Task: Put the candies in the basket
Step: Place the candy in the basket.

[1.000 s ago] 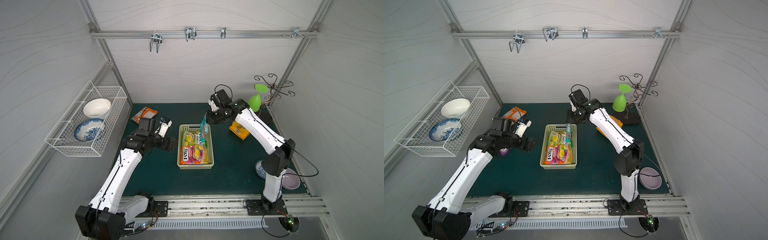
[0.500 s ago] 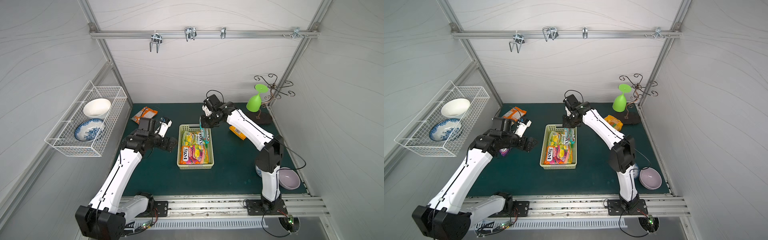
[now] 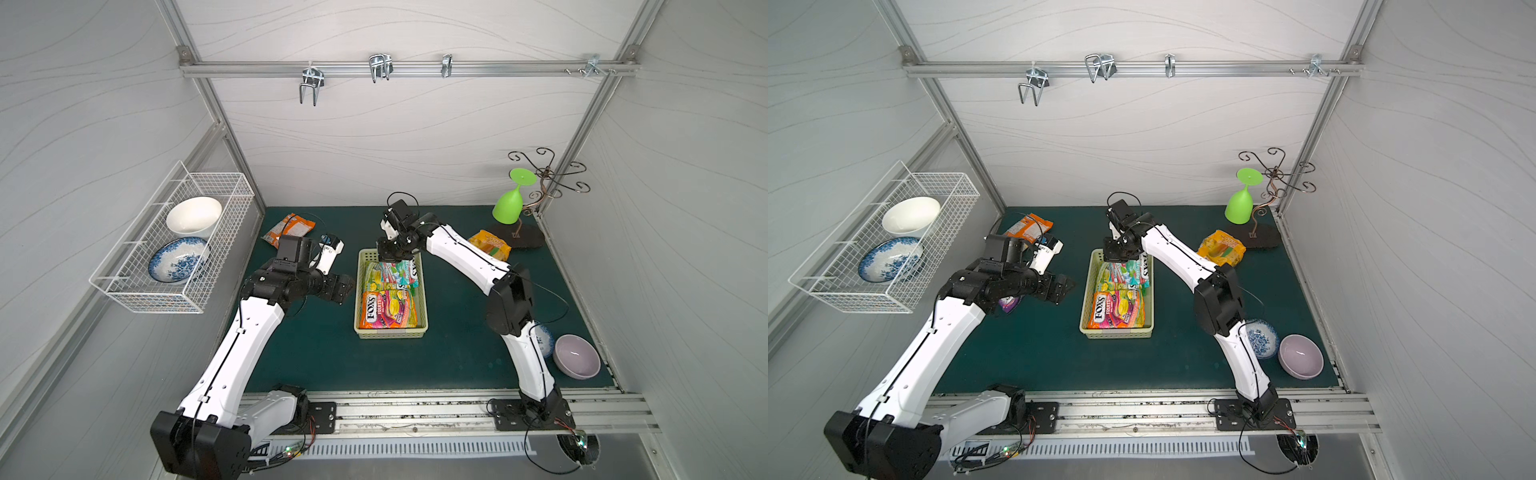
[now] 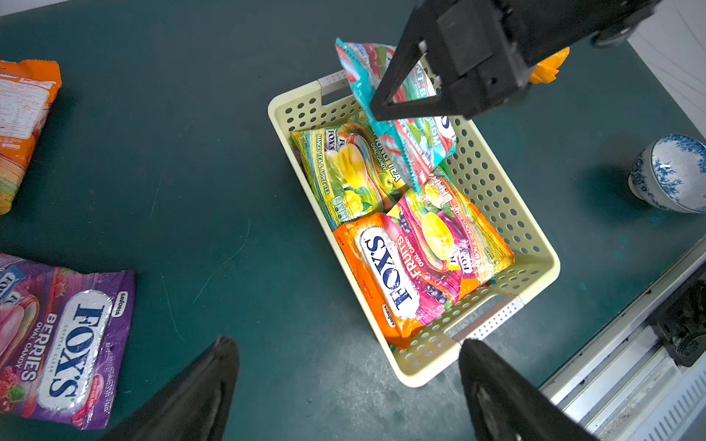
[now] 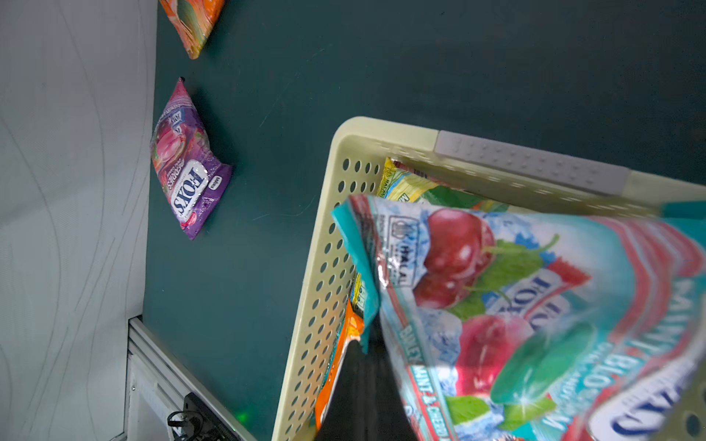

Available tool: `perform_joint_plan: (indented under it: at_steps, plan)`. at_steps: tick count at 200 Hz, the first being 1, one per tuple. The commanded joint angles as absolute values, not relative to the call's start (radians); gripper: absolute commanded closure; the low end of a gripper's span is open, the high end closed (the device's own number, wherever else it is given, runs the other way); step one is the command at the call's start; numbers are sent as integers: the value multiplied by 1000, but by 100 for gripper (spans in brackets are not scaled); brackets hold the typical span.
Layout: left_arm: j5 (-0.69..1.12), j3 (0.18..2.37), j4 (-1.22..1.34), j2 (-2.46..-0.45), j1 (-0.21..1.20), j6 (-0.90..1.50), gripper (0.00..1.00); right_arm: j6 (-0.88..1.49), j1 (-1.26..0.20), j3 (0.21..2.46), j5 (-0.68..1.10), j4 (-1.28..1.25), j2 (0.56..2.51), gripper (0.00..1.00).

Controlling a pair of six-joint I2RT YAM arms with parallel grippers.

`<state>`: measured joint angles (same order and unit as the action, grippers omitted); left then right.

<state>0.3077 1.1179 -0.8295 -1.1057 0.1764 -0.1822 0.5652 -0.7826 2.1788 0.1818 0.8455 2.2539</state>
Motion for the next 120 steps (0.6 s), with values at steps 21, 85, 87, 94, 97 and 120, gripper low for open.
perform_joint_plan:
  at_steps: [21, 85, 87, 94, 97, 120]
  plan:
    - [329, 1127, -799, -1106, 173, -185, 6, 645, -823, 2229, 221, 772, 2312, 100]
    - [318, 1146, -817, -1114, 176, -187, 5, 546, -776, 2239, 178, 832, 2239, 63]
    - [314, 1147, -816, -1113, 175, -187, 5, 541, -771, 2230, 174, 834, 2228, 62]
    - [304, 1140, -809, -1115, 176, -189, 5, 524, -762, 2206, 160, 843, 2203, 62]
    - [302, 1136, -803, -1116, 175, -189, 5, 517, -760, 2196, 152, 848, 2192, 62]
    - [330, 1126, -794, -1116, 177, -186, 5, 466, -762, 2083, 70, 858, 2111, 61]
